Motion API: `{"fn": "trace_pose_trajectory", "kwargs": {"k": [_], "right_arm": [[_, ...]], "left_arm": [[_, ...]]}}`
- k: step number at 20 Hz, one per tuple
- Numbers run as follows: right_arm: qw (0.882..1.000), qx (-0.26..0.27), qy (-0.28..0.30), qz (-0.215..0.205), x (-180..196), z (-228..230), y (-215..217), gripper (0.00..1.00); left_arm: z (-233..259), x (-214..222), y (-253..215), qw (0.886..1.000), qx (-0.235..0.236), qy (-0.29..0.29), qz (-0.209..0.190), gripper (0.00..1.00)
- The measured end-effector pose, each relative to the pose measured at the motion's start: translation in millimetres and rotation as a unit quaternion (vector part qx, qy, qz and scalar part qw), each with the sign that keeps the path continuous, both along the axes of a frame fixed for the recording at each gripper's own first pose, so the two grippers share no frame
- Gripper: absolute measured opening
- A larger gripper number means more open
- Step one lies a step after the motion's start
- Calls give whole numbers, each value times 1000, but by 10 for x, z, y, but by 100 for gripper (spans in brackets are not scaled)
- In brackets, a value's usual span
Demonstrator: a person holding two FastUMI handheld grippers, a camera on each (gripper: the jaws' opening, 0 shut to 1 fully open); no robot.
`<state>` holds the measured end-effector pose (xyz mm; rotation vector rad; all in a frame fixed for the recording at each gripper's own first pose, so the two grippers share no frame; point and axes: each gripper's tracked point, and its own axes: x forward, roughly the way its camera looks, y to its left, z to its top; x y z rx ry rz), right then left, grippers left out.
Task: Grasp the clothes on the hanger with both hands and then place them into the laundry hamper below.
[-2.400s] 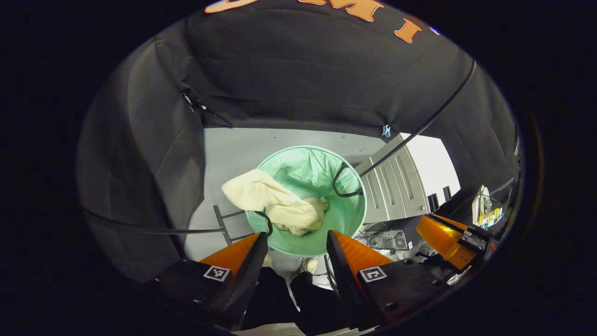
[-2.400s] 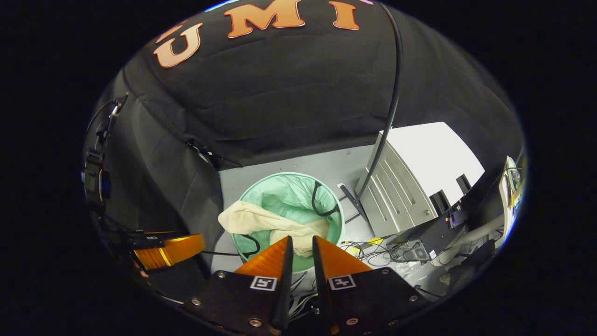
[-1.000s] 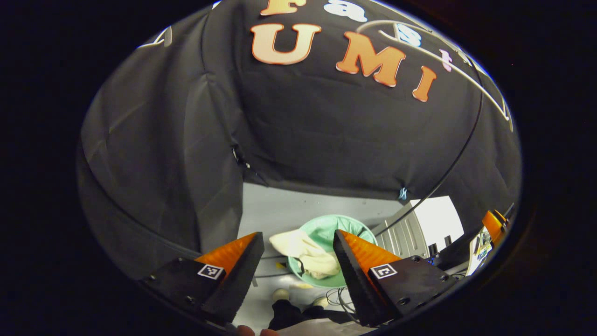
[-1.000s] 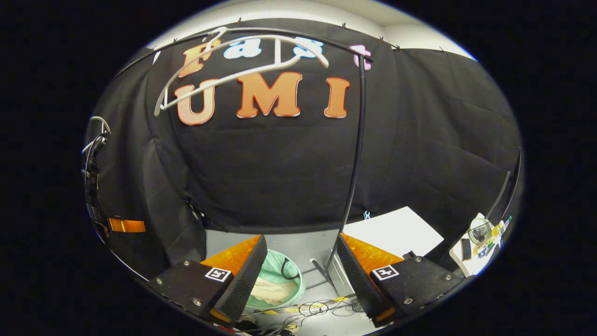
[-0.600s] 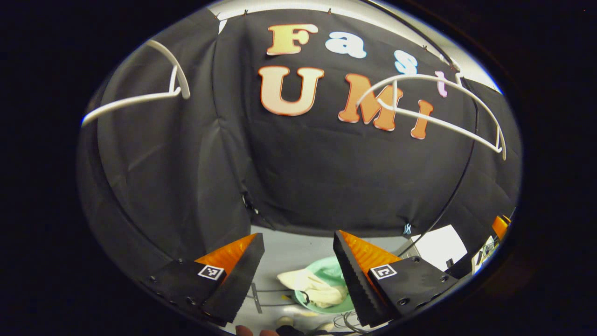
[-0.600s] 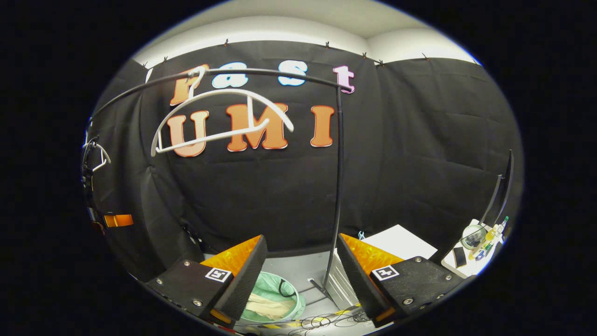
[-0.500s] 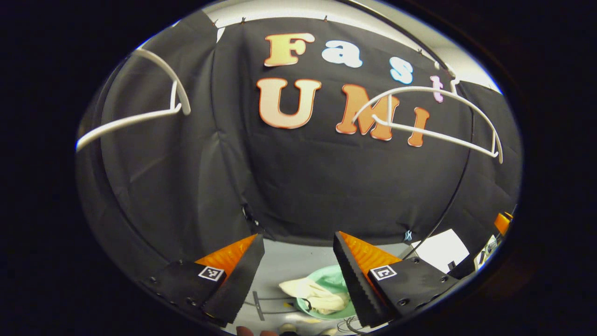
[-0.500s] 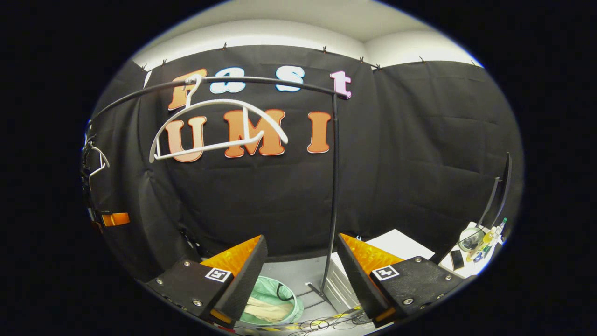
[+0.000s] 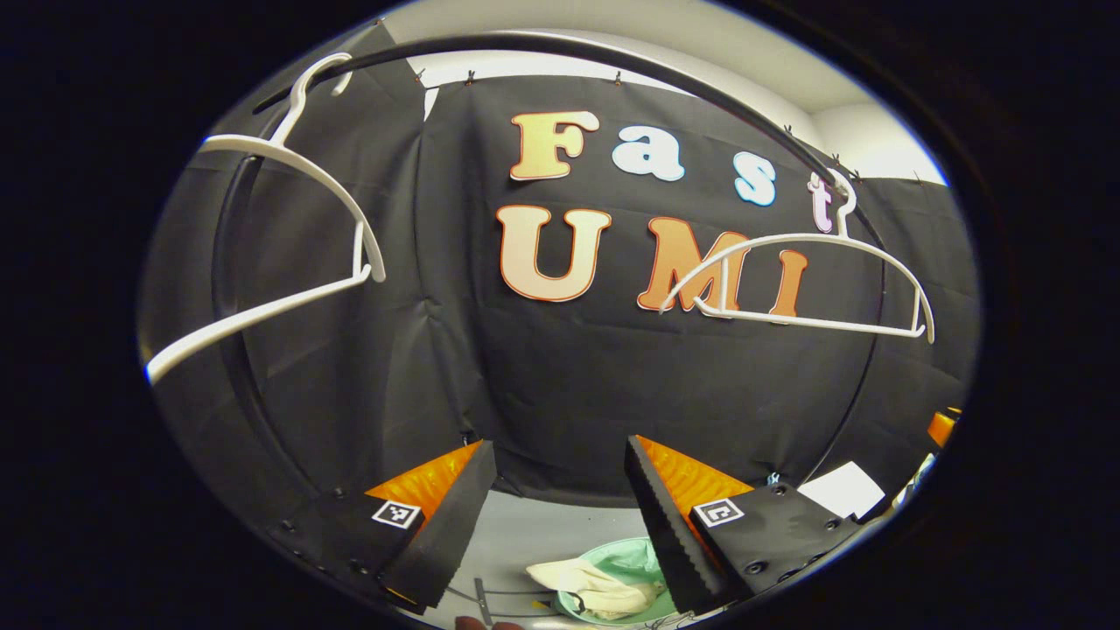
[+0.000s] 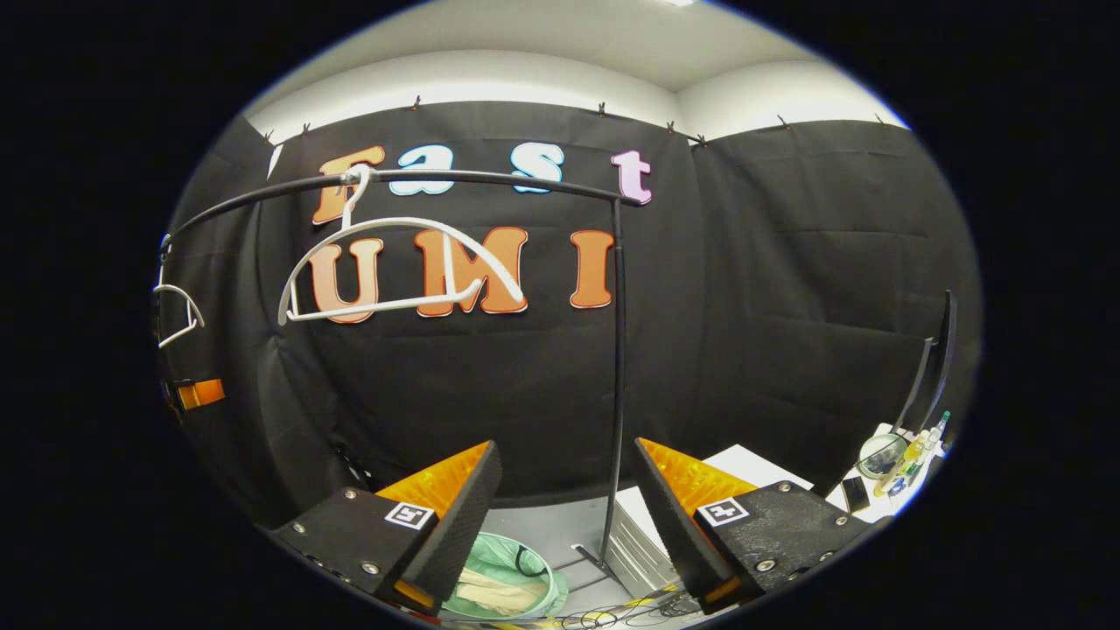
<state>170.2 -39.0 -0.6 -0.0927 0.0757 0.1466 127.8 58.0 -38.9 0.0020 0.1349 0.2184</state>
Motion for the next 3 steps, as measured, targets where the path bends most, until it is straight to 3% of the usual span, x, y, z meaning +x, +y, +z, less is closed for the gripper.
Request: {"fn": "trace_pose_trajectory", "kwargs": {"k": [1,3], "right_arm": [[1000,1,-3,0,7,30,-9,94],[1000,-2,-8,-2,0,57,-55,94]], "left_arm": [[12,-21,-5,1000,-1,-2,-2,98],[49,-45,-4,1000,3,-8,-3,98]]}}
